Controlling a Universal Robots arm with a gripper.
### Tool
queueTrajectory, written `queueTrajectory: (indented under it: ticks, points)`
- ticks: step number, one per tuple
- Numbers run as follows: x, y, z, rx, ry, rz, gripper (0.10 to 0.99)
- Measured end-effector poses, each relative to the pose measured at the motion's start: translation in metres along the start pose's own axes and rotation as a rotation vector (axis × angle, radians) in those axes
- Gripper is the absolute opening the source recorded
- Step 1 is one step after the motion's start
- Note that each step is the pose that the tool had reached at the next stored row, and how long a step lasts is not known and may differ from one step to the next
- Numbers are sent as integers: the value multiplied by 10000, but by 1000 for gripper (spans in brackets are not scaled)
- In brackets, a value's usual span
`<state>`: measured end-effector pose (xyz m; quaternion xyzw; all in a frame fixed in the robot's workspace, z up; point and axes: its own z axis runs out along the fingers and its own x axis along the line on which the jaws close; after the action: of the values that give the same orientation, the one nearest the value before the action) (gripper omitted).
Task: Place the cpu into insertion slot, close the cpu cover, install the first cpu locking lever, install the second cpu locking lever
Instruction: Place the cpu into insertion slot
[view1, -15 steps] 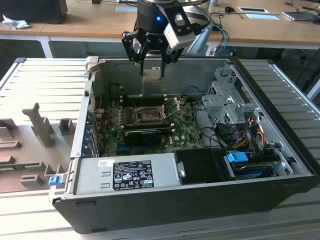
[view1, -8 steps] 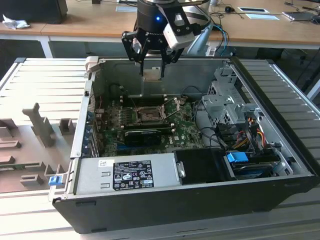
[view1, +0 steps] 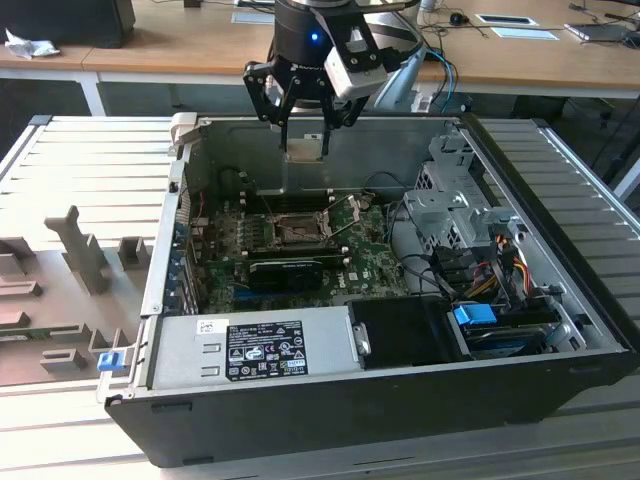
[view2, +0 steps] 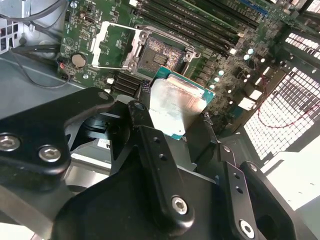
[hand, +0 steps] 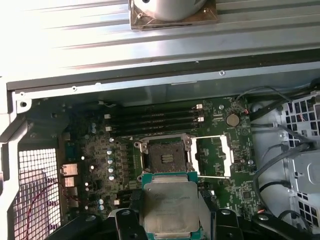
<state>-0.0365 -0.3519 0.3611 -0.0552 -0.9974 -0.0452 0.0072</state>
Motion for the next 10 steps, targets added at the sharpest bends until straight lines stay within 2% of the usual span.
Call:
queueTrajectory:
  ticks: [10]
  points:
    - [0,-2,21,10,-9,127,529]
